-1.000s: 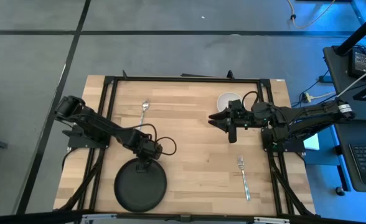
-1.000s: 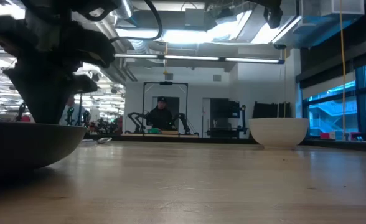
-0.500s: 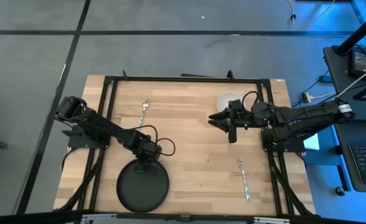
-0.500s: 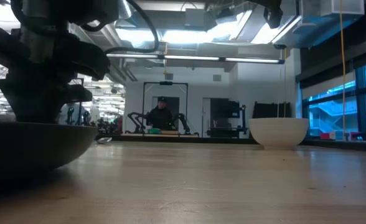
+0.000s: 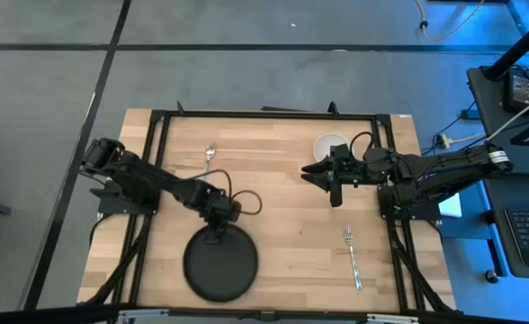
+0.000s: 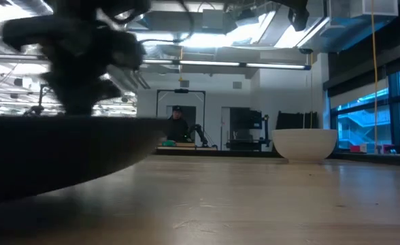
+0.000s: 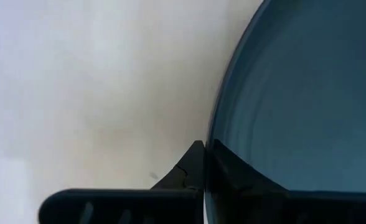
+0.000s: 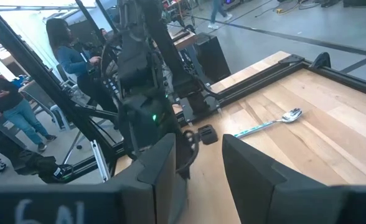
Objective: Set table place
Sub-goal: Move the black plate to the center of the table
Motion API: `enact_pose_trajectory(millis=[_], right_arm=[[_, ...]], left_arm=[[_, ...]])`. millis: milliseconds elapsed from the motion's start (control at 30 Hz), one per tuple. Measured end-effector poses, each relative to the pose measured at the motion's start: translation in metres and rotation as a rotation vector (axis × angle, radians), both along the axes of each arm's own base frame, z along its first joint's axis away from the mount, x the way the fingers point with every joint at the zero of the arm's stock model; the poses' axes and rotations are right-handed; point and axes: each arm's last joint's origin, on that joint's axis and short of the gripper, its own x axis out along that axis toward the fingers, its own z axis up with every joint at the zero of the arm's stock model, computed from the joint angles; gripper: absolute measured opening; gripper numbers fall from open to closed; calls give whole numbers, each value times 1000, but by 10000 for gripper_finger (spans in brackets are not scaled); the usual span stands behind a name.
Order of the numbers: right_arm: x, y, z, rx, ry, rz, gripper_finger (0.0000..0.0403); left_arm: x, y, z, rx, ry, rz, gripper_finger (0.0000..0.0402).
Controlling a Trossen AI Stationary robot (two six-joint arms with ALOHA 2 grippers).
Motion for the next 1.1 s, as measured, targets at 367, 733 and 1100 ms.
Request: enact_pose_trajectory(millis=[367,733,1100], right_arm=[[0,-1,0,1,-1,-35,135],[-2,-8,0,-23,-8,-293,135],[-2,-9,0,-38,0,-304,135]], left_arm=[[35,87,48,41,-169,166,2],[31,134,48,-153,-165,555,1],[46,113,11,-193,0,613,6]])
